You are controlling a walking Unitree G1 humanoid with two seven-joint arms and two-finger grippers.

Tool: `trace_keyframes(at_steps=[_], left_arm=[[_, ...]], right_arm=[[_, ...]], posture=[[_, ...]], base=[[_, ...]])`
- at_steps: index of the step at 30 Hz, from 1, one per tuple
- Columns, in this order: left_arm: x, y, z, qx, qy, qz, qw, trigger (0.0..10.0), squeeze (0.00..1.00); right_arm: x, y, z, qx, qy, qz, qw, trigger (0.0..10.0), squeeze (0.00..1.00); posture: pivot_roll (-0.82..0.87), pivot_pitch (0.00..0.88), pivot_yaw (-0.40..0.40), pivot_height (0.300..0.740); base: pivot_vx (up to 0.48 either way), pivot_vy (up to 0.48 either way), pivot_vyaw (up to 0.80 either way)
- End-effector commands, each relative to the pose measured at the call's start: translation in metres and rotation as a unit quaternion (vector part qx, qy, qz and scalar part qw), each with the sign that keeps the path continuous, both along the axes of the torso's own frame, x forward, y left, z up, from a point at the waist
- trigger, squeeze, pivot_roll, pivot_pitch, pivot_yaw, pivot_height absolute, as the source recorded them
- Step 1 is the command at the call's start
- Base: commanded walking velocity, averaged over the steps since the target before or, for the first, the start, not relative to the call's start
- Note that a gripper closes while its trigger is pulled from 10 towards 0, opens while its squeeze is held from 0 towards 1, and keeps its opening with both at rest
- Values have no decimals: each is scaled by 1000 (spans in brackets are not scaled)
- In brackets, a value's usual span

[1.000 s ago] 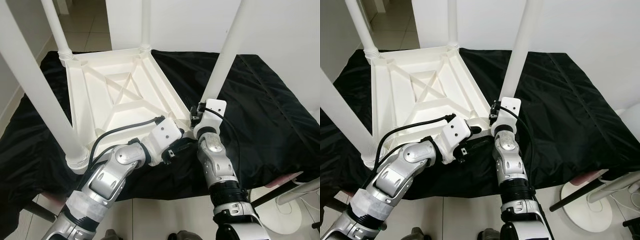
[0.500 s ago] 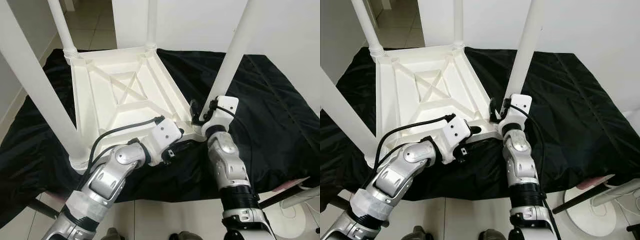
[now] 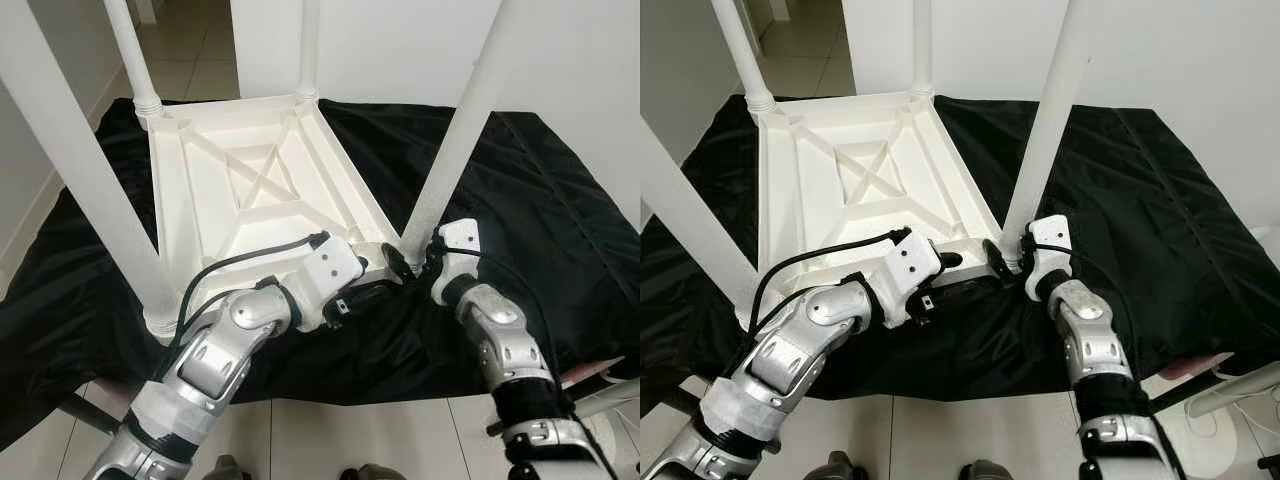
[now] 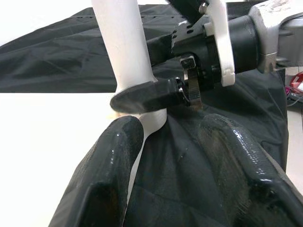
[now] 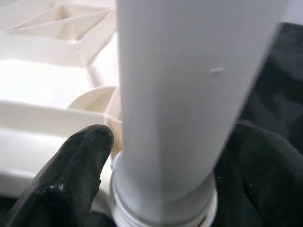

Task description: Building children table

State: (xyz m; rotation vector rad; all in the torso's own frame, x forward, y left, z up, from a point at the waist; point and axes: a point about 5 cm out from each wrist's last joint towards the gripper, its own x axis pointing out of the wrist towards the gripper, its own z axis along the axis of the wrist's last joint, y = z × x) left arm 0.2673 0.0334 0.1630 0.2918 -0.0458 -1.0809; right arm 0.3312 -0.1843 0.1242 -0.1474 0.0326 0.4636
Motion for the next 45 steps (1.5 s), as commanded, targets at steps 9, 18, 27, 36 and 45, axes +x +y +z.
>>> trace_keyframes(at_steps=[9,18,27,36,45], left_arm=[[1,-1,3,5,-4,-8,1000,10000,0],[2,2,3,4,-6,4,1000,10000,0],[2,2,3,5,-6,4,1000,10000,0],[1,-1,4,4,-6,-4,1000,10000,0],[1,-2,3,4,-5,-7,1000,10000,0]], right_arm=[[24,-1,17,-41,-13,60,997,10000,0],[26,-2,7,-52,18,79,995,0,0],[24,-6,2,-47,27,79,995,0,0],[23,-5,-6,-12,30,-17,999,10000,0],[21,6,-9,35,40,-130,990,10000,0]], posture=[[-20,0,-24,740],[-7,0,-33,740],[-4,0,-29,740],[-19,0,-21,740],[-28,0,-25,740]], base=[[0,0,0],[0,0,0],[0,0,0],[0,0,0],[0,0,0]])
